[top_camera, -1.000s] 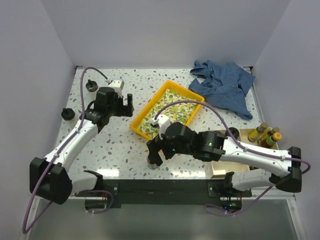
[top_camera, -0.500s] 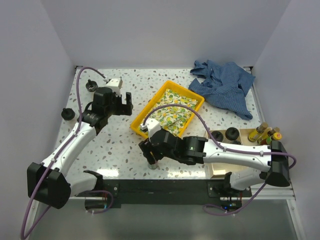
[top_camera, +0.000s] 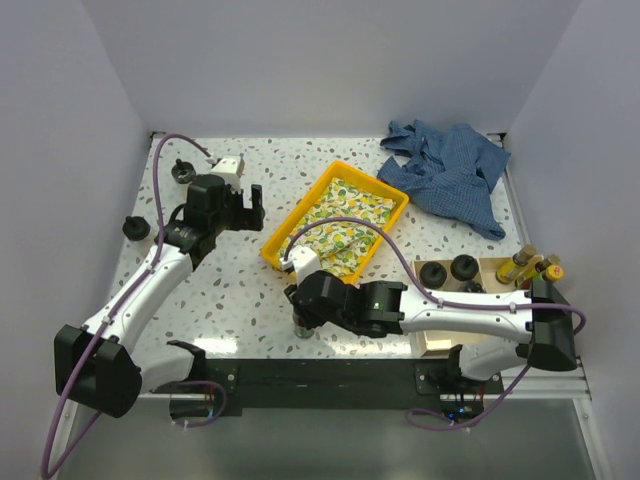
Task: Organize the condiment bottles
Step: Pick up the bottle from the center of the board.
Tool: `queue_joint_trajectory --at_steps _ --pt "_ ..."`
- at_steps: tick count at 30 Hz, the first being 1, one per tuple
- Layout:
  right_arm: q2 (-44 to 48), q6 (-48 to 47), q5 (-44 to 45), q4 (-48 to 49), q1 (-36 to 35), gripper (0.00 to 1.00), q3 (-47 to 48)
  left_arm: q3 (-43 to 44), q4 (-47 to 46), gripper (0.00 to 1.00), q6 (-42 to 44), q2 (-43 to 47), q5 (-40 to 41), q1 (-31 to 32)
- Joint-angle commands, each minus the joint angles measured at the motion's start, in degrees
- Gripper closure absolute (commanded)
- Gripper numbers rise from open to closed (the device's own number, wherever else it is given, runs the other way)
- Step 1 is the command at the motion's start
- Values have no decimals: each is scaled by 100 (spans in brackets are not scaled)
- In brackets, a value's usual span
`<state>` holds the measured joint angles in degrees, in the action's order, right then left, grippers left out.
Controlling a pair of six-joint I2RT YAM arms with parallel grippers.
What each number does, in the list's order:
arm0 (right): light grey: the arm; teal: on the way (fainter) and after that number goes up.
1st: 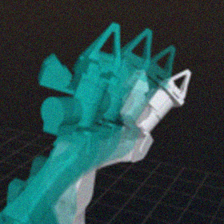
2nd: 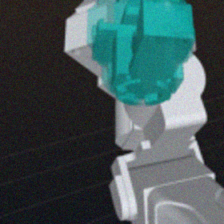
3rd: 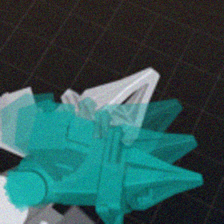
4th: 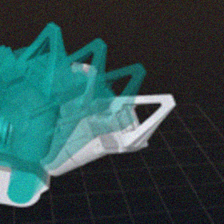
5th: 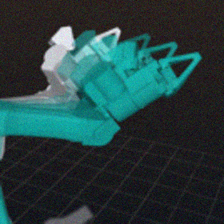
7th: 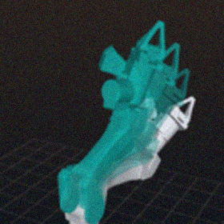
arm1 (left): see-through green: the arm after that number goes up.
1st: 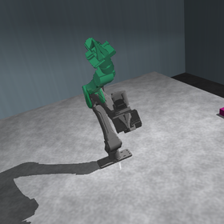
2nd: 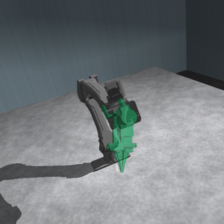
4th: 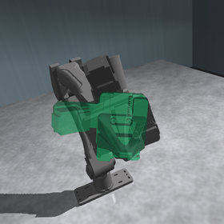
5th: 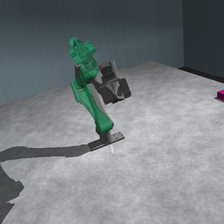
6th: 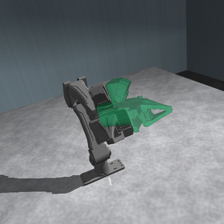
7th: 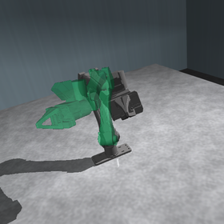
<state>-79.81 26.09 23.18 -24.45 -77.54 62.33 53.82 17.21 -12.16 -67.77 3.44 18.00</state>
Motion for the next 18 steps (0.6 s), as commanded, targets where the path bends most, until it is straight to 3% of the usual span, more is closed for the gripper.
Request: queue_joint_trajectory --at_steps 1,12,18 --pt "247 -165 380 318 -16 99 122 5 -227 0 162 79 78 -24" --pt "431 -473 1530 -367 54 100 1000 -12 -218 0 170 71 130 -24" --pt "625 -605 1532 -710 747 100 1501 -12 -218 0 179 53 139 -25"
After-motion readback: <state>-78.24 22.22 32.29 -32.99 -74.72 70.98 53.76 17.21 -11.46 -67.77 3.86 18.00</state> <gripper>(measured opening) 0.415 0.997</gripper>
